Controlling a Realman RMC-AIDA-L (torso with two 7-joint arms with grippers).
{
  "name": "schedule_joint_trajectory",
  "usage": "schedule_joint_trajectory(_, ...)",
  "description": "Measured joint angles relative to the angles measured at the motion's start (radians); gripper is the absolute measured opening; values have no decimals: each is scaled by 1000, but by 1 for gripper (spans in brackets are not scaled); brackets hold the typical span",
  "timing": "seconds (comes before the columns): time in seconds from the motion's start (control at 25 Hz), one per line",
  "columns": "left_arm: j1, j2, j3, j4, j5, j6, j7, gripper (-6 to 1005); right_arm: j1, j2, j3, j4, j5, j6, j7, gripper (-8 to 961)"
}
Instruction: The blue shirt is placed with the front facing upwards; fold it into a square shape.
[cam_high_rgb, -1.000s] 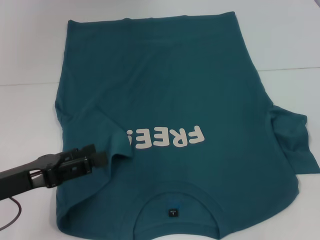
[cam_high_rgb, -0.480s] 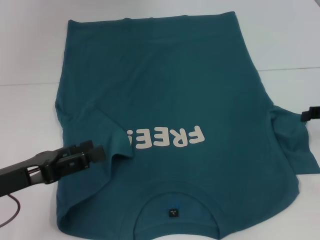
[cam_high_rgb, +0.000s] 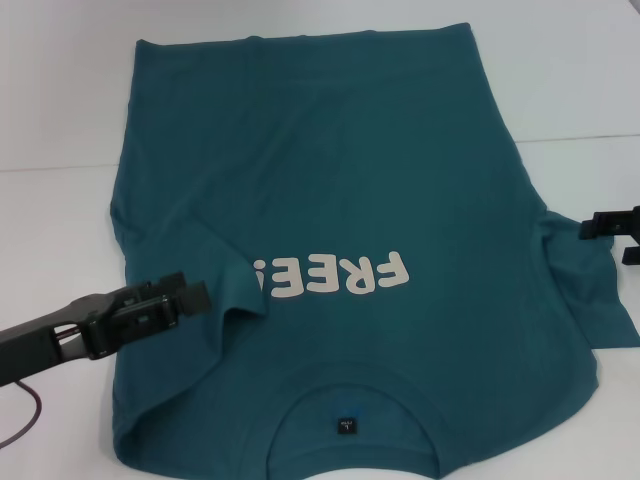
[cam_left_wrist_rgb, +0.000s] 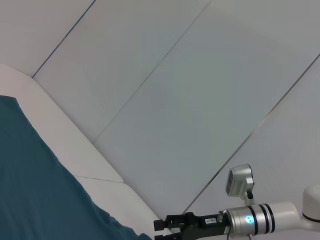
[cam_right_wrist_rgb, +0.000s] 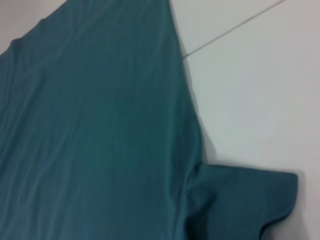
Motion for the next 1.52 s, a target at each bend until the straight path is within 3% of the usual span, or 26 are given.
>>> schedule_joint_trajectory(0.4,-2,0,0,-1,-9,-3,0,883,17,9,-32,53,-2,78,-2,774)
schedule_joint_trajectory(0.92,-2,0,0,-2,-9,-7,-7,884,37,7,-81,63,-5,72,-5,768)
schedule_joint_trajectory(1.32,-4,0,0,-2,-9,-11,-11,883,31,0,-87,61,-5,56,-1,291)
schedule_joint_trajectory(1.52,-5,0,0,-2,-10,-11,-16,884,31,0,-90,60,-8,51,0,121)
